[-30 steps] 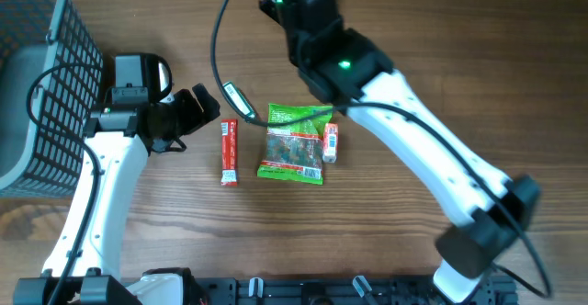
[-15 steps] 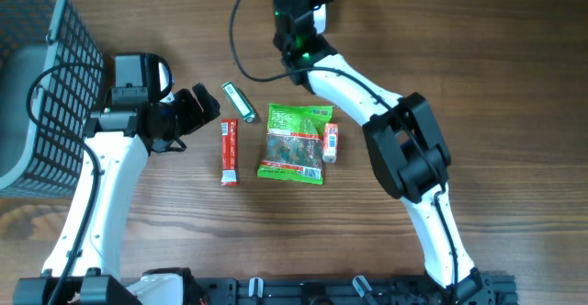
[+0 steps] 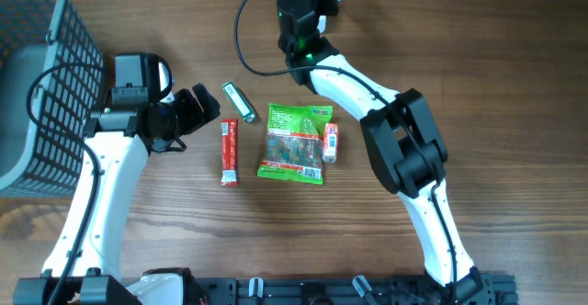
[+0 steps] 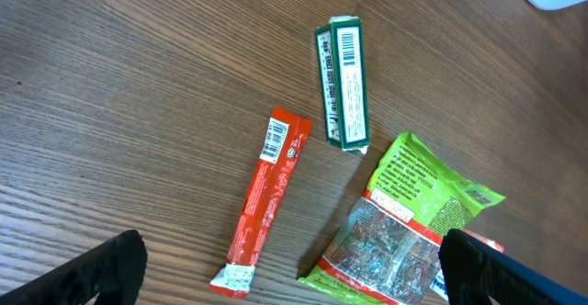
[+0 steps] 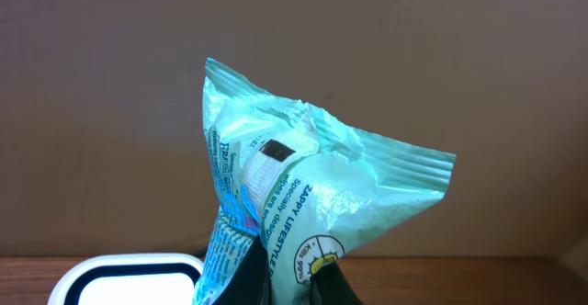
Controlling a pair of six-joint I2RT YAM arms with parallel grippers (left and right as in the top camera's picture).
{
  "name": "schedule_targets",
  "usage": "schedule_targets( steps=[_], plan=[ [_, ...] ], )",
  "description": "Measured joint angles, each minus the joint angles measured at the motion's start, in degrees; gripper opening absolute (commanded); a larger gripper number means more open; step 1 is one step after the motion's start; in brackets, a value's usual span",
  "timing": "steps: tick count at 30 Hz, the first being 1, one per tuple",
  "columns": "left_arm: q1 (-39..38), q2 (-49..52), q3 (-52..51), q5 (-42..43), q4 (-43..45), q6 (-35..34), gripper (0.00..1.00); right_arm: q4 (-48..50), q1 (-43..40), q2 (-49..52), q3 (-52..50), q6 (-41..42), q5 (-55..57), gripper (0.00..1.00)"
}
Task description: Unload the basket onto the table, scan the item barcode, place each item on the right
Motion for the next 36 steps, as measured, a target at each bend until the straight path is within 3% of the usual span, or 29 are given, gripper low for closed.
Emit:
schedule_targets(
  steps=[6,10,13,18,20,23,28,29,33,36],
  plan=[
    [0.0,0.0,0.0,0.0,0.0,0.0,1.0,2.4,1.0,1.2,0.0,-6.1,1.3,0.04],
    [0.0,0.0,0.0,0.0,0.0,0.0,1.0,16.5,1.9,8.1,0.0,-30.1,-2.3,0.04],
    [0.0,0.0,0.0,0.0,0.0,0.0,1.0,19.7,3.0,9.7,0.0,-39.3,-4.4,0.04],
    [0.0,0.0,0.0,0.0,0.0,0.0,1.0,19.8,3.1,9.6,0.0,-40.6,-4.7,0.04],
    [0.0,0.0,0.0,0.0,0.0,0.0,1.0,12.6,2.8,8.3,0.0,-39.3,-4.7,0.04],
    [0.0,0.0,0.0,0.0,0.0,0.0,1.0,-8.3,2.7,0.6,-0.2,-33.4,-6.4,0.04],
    [0.0,0.0,0.0,0.0,0.0,0.0,1.0,-45.7,0.9,-20.7,0.9,-14.4,-10.1,0.04],
    [0.0,0.0,0.0,0.2,0.0,0.0,1.0,-59.1,-1.5,-27.8,1.0,-7.9,-14.1,0.04],
    [0.0,0.0,0.0,0.2,0.0,0.0,1.0,-90.3,-12.5,-33.1,1.6,2.8,-33.4,0.06],
    [0.0,0.0,0.0,0.2,0.0,0.0,1.0,-97.2,-23.3,-32.6,-5.7,8.3,-42.7,0.06]
  ],
)
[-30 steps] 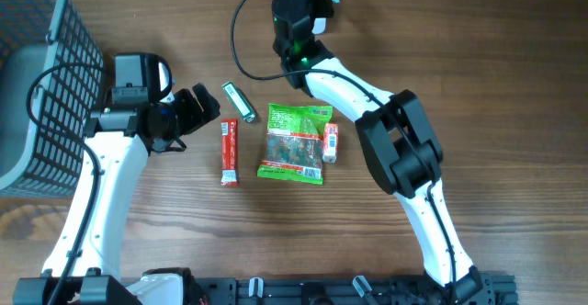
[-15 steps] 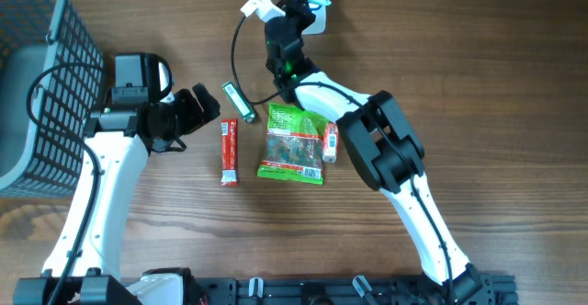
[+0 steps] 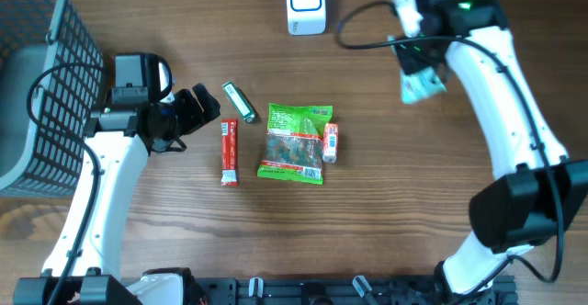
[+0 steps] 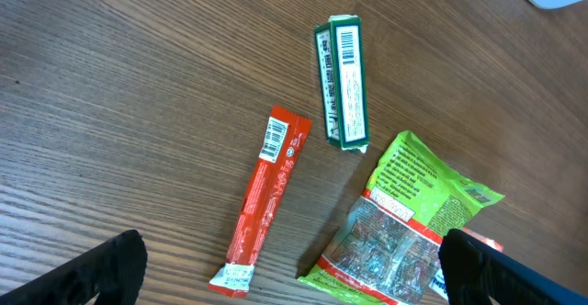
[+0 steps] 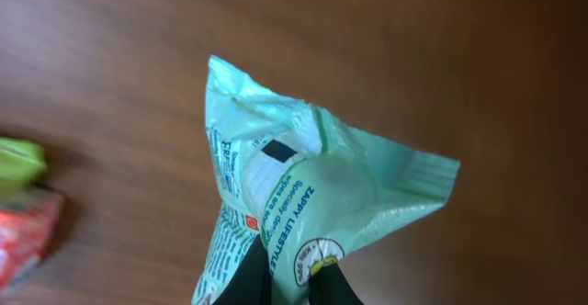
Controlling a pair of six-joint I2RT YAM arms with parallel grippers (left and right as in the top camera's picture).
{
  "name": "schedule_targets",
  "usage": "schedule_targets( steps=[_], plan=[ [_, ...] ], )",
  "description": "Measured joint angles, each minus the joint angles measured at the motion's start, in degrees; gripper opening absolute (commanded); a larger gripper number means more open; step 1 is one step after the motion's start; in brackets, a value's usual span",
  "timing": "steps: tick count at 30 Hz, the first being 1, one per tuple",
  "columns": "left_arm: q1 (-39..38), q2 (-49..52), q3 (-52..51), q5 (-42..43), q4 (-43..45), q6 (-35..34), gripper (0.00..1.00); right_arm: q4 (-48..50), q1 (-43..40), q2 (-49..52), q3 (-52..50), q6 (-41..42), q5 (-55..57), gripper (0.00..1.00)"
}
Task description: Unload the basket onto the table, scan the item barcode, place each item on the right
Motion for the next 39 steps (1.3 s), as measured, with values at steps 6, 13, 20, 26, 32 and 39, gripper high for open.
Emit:
schedule_targets(
  steps=[6,13,20,26,32,39],
  plan=[
    [0.0,0.0,0.0,0.0,0.0,0.0,1.0,14.8,-11.5,0.8,-21.0,2.9,-3.4,0.74],
    [0.0,0.0,0.0,0.0,0.0,0.0,1.0,15.3,-13.3,0.7,-21.1,6.2,-5.5,0.78],
    [0.0,0.0,0.0,0.0,0.0,0.0,1.0,6.2,-7.6,-1.4,-17.6,11.3,-11.5,0.85],
    [0.0,0.0,0.0,0.0,0.0,0.0,1.0,10.9,-7.3,-1.7,-22.1,15.8,-13.0,0.65],
    [0.0,0.0,0.0,0.0,0.0,0.0,1.0,25.6,-7.3,-1.7,-37.2,16.3,-10.9,0.65],
    [0.0,0.0,0.0,0.0,0.0,0.0,1.0,25.8,-7.3,-1.7,-38.7,17.4,0.3,0.68]
  ],
)
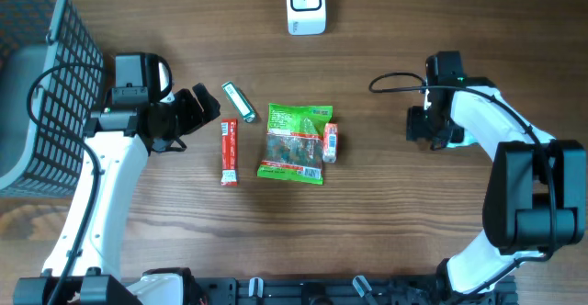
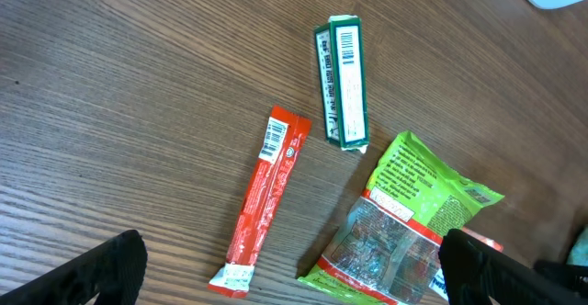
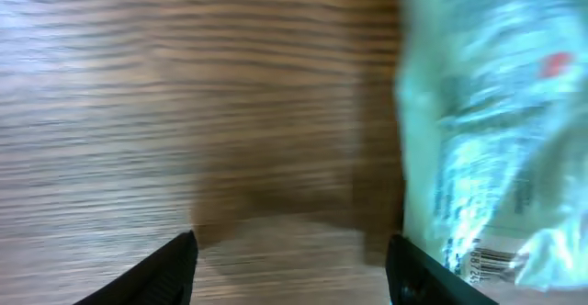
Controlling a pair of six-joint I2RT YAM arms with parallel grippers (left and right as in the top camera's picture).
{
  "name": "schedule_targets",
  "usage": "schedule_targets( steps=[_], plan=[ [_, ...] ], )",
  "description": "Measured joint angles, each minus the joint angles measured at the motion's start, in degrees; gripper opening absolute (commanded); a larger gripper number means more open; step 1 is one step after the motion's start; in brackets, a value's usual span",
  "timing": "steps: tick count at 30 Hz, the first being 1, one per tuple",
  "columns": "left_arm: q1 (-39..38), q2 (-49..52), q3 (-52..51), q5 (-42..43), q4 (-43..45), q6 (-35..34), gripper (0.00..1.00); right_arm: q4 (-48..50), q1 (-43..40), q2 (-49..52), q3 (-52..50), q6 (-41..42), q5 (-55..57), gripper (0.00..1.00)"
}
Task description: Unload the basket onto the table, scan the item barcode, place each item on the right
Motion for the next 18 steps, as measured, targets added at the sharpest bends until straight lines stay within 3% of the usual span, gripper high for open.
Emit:
schedule_targets(
  steps=[3,8,10,14,18],
  plan=[
    [0.0,0.0,0.0,0.0,0.0,0.0,1.0,0.1,0.0,0.0,0.0,0.2,-0.4,0.63],
    [0.0,0.0,0.0,0.0,0.0,0.0,1.0,-2.1,0.8,-0.7,0.0,-3.4,-13.7,0.62],
    [0.0,0.0,0.0,0.0,0.0,0.0,1.0,-3.2,3.6,-6.4,0.0,-3.3,-18.3,0.63],
    [0.0,0.0,0.0,0.0,0.0,0.0,1.0,-3.4,12.4,-19.7,1.3,3.3,-20.6,0.62],
    [0.0,0.0,0.0,0.0,0.0,0.0,1.0,1.8,22.4,-17.8,0.7,13.0,-13.8,0.63]
  ],
)
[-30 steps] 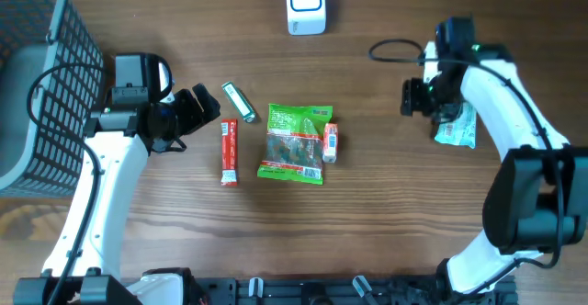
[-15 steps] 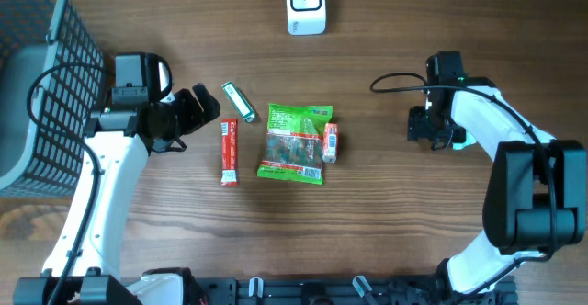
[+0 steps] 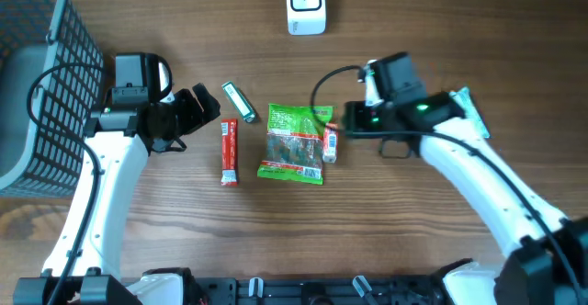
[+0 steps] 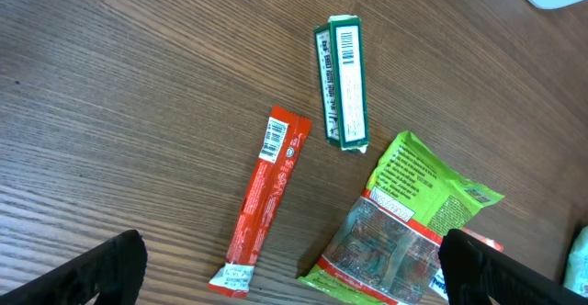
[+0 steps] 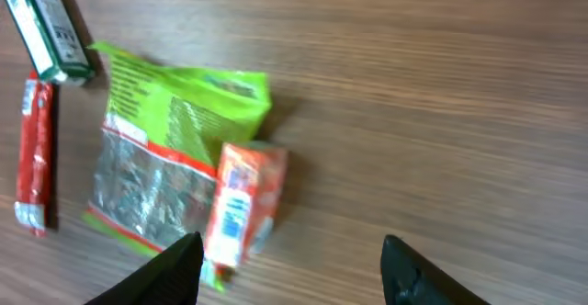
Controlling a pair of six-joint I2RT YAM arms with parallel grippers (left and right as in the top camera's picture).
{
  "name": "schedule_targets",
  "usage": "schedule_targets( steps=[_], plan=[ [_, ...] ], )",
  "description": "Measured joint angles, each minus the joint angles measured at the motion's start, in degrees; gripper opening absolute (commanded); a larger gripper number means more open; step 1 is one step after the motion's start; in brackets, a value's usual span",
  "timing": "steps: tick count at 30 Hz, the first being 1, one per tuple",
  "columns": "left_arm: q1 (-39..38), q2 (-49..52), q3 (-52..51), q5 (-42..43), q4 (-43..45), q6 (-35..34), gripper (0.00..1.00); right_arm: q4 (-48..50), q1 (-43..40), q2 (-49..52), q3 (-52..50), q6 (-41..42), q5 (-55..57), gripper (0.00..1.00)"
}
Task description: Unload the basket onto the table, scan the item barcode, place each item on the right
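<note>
The white scanner [image 3: 304, 4] sits at the table's far edge. A green stick pack [image 3: 237, 101], a red stick pack [image 3: 229, 152], a green snack bag [image 3: 296, 142] and a small orange packet [image 3: 330, 142] lie mid-table. My right gripper [image 5: 294, 273] hangs open just right of the orange packet [image 5: 241, 204], with nothing between its fingers. A mint-green packet [image 3: 467, 106] lies on the table to the right, partly behind that arm. My left gripper [image 4: 294, 277] is open, left of the red stick [image 4: 266, 199] and above the table.
A dark mesh basket [image 3: 37, 75] stands at the left edge. The right arm's cable [image 3: 322, 84] loops over the table near the green bag. The mint-green packet [image 4: 579, 254] shows at the right edge of the left wrist view.
My right gripper has moved left from beside the mint-green packet at the right side to the small orange packet. It is still open. The left arm has not moved.
My right gripper held the mint-green packet up near the scanner. Then it held it over the table's right side. Then it was open, the packet lying beside it on the wood. Now it is by the mid-table items, the packet left behind.
</note>
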Motion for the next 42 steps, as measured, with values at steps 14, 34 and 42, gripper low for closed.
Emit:
schedule_targets(
  steps=[14,34,42],
  plan=[
    [0.0,0.0,0.0,0.0,0.0,0.0,1.0,7.0,10.3,15.6,-0.5,6.0,9.2,0.29],
    [0.0,0.0,0.0,0.0,0.0,0.0,1.0,7.9,5.3,8.3,-10.5,1.4,34.3,0.43],
    [0.0,0.0,0.0,0.0,0.0,0.0,1.0,11.0,5.3,8.3,-10.5,1.4,25.5,0.46]
  ],
)
